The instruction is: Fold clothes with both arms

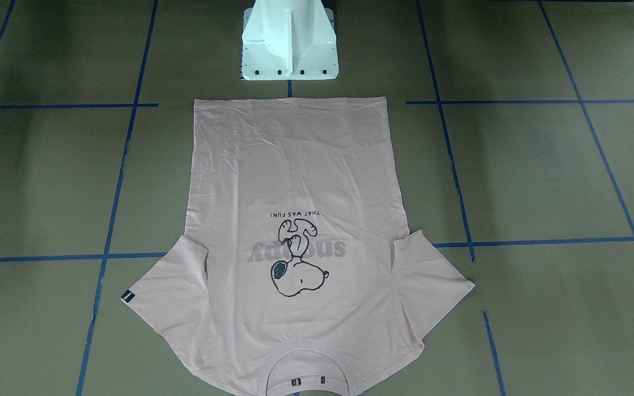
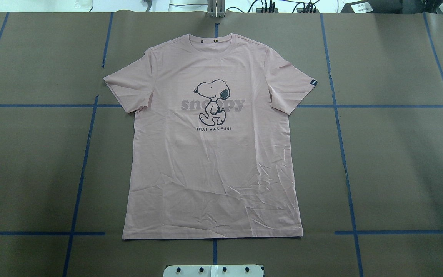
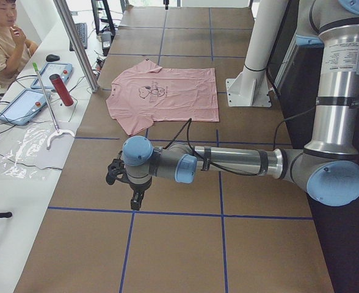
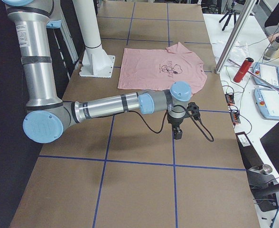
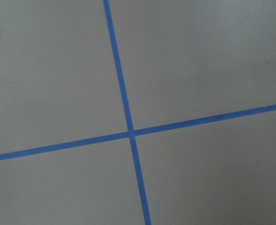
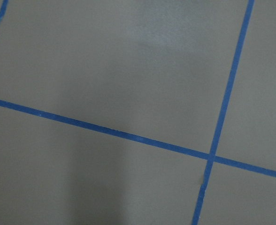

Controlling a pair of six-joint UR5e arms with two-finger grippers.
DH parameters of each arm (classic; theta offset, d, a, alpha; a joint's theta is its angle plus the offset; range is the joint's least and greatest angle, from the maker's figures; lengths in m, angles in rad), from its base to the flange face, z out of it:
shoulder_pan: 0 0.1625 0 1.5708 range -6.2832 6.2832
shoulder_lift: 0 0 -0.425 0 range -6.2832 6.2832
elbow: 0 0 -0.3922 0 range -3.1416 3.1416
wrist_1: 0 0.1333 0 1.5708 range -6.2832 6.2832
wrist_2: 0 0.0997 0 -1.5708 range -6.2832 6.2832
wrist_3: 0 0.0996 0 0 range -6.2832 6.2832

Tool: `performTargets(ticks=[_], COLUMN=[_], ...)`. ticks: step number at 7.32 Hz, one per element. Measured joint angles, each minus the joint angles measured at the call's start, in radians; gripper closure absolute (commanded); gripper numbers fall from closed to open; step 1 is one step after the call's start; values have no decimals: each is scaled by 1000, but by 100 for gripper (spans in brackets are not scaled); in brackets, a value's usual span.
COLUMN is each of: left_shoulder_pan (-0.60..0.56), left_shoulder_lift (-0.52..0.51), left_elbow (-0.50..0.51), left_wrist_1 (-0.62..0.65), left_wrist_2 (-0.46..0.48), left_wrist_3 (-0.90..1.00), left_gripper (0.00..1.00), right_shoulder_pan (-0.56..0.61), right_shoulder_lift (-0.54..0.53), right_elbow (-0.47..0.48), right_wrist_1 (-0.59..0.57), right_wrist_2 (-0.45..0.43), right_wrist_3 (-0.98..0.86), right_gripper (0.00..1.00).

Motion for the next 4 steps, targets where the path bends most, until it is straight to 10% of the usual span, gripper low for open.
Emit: performTargets(ticks=[4], left_shoulder_pan=[-13], left_shoulder_lift=[-14], left_elbow=[-60], left_wrist_1=[46], left_wrist_2=[-6], left_wrist_3=[21], left_gripper=[0], right_shoulder_pan=[-15], right_shoulder_lift=[-24], right_elbow=[-33], right_wrist_1=[29], right_wrist_2=[-11], right_wrist_3=[9], right_gripper=[0])
